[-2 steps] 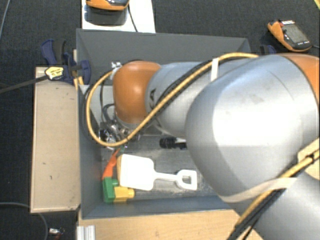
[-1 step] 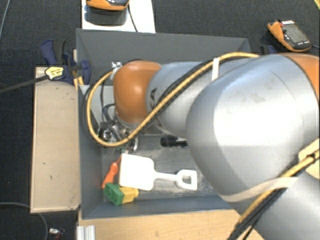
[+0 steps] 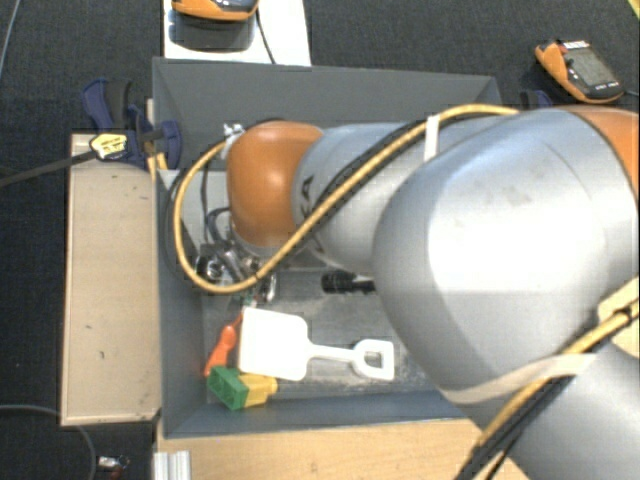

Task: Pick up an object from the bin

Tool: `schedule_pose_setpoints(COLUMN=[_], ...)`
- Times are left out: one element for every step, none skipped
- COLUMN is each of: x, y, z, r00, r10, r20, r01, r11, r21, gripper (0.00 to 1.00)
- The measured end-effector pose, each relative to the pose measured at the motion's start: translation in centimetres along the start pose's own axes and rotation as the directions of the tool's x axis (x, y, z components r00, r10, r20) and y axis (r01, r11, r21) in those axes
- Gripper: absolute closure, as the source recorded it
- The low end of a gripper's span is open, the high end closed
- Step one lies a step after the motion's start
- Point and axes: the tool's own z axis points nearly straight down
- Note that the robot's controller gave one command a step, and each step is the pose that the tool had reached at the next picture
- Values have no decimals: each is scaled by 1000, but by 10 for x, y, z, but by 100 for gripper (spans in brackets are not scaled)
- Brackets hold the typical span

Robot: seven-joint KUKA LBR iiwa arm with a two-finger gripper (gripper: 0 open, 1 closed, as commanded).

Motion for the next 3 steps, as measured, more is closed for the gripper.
schedule_pose_setpoints(x=[1,-1,-2], y=[-1,1,1], z=[-26,-50,-59], r00=[1000,1000,1000], r10=[1,2,2], r20=[-5,0,3], r01=[-1,-2,-2], r11=[1000,1000,1000], r21=[3,-3,-6], gripper=[100,100,100])
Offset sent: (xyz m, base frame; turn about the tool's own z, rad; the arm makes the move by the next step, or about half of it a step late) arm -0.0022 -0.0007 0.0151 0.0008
